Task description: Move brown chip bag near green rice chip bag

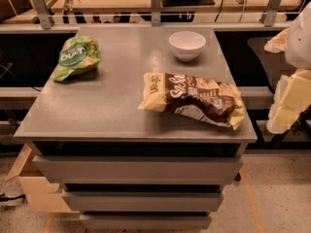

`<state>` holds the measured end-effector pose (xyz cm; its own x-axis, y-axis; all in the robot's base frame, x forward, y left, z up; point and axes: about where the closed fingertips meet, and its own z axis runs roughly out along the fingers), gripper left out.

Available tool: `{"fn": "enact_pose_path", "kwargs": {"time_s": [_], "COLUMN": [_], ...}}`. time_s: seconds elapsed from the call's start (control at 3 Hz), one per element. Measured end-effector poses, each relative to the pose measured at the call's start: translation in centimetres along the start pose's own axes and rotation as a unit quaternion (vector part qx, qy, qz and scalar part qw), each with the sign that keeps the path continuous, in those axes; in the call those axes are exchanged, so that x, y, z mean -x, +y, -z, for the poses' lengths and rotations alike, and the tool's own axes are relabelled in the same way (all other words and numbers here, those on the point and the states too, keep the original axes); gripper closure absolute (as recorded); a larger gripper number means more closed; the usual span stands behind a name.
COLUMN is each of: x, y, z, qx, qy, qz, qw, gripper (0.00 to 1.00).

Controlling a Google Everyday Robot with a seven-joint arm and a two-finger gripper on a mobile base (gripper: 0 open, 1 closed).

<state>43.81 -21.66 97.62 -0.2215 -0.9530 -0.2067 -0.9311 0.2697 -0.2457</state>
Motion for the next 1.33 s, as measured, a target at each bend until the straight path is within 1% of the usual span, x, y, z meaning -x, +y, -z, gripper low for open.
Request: {"fn": "enact_pose_path", "kwargs": {"time_s": [0.33,0.67,1.0,1.33], "x": [0.0,1.5,4.7,7.7], "y": [0.0,-0.6,-1.2,-1.2], "z": [0.0,-1.7,-5.1,-8.2], "qx": [0.0,-0.001,0.006,0.019], "qy": [0.0,-0.02,-0.06,-0.101], "qz": [0.0,-0.01,-0.029,-0.052], "qw": [1.0,0.9998,0.9978,0.9934], "gripper": [0.0,0.0,0.0,0.0]}}
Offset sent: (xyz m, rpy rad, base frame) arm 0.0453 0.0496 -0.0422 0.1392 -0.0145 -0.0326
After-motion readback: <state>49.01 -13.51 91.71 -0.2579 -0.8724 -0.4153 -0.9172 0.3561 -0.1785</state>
